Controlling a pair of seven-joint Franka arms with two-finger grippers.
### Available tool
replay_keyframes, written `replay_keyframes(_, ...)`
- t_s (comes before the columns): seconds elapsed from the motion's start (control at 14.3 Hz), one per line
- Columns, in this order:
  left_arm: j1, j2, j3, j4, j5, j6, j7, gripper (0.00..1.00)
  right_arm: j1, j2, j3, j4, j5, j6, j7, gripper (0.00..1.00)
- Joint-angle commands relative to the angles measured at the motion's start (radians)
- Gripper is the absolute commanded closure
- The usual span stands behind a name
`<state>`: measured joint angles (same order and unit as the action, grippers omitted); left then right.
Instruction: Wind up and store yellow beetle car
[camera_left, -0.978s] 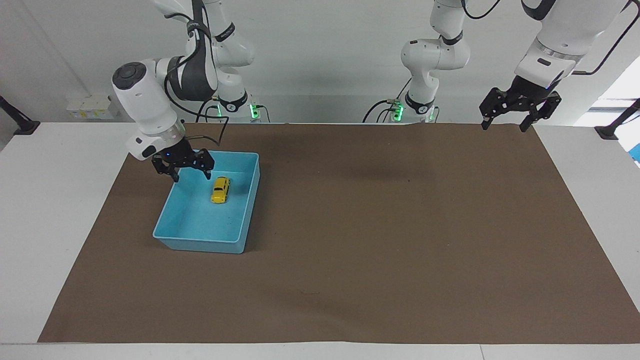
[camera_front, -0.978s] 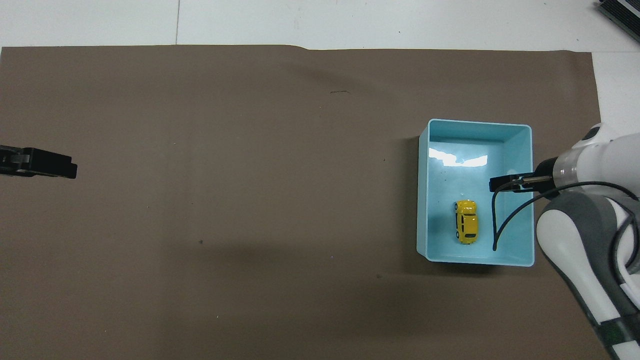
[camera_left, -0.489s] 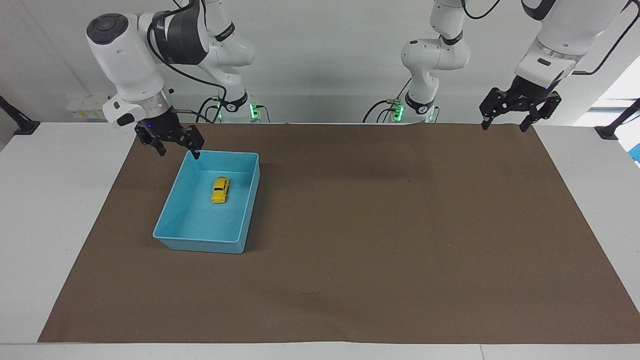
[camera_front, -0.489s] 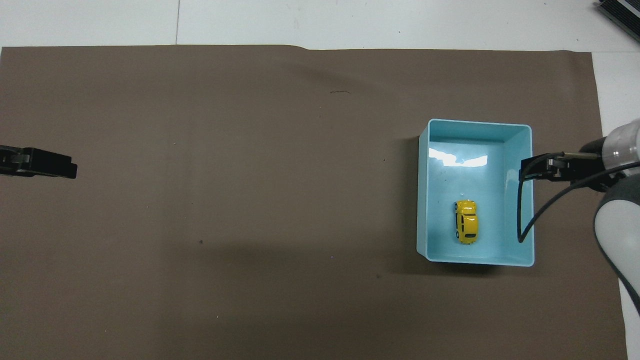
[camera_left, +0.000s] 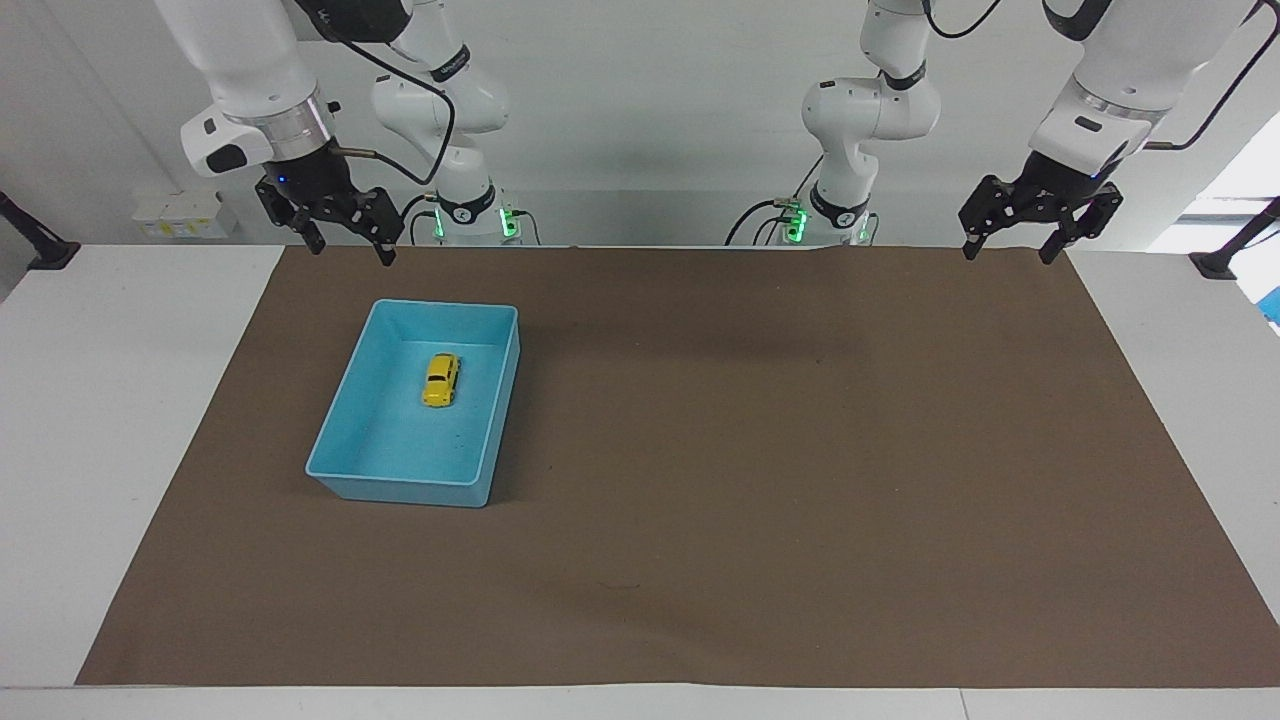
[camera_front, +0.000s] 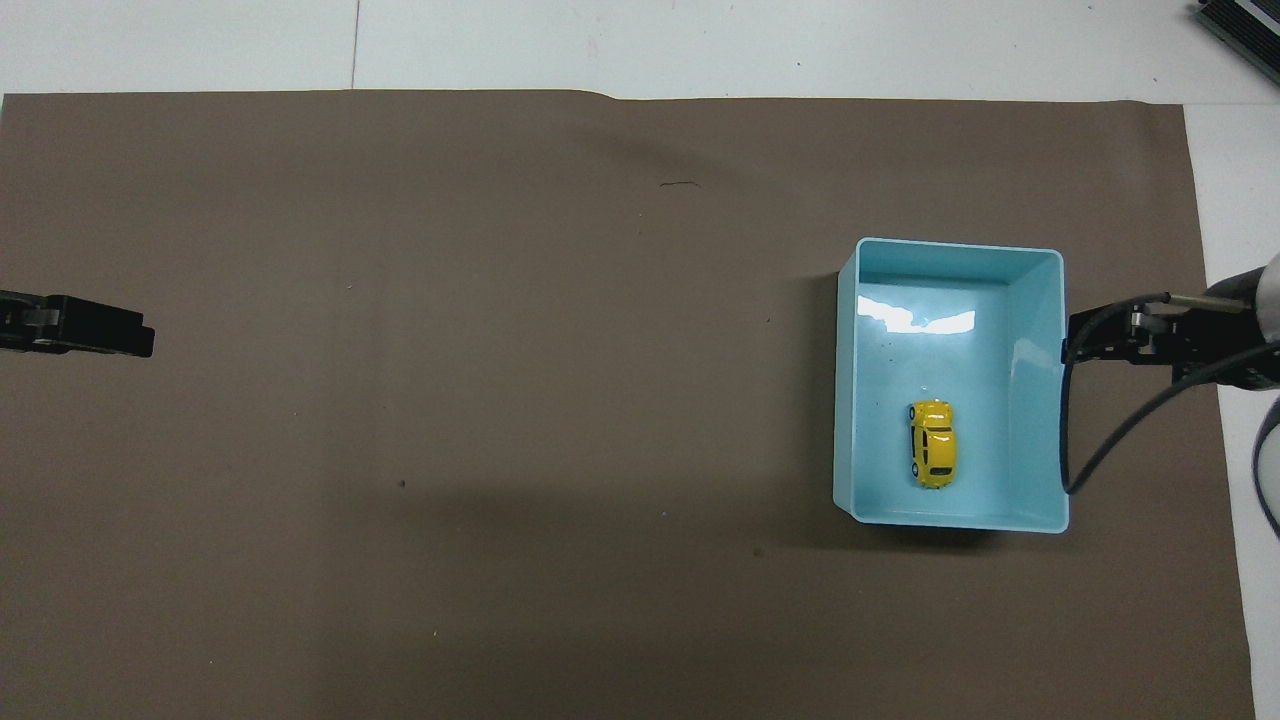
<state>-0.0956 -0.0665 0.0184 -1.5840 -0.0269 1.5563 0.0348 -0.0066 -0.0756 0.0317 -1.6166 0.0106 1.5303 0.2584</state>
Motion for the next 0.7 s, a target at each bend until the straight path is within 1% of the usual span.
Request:
replay_keyframes(0.0, 0.019, -0.018, -0.014, -0.022, 0.008, 0.002, 0.011, 0.0, -0.01, 0.022, 0.01, 0.076, -0.023, -0.076, 0.013, 0.0)
replay_keyframes(0.21, 0.019, -0.018, -0.014, -0.022, 0.008, 0.002, 0.011, 0.0, -0.01, 0.022, 0.01, 0.11, -0.023, -0.111, 0.007, 0.0)
replay_keyframes(0.42, 0.019, -0.018, -0.014, -0.022, 0.008, 0.002, 0.011, 0.0, -0.01, 0.005, 0.007, 0.096, -0.018, -0.078, -0.036, 0.0)
replay_keyframes(0.63, 0.019, -0.018, -0.014, -0.022, 0.008, 0.002, 0.011, 0.0, -0.01, -0.001, 0.007, 0.086, -0.015, -0.076, -0.045, 0.0)
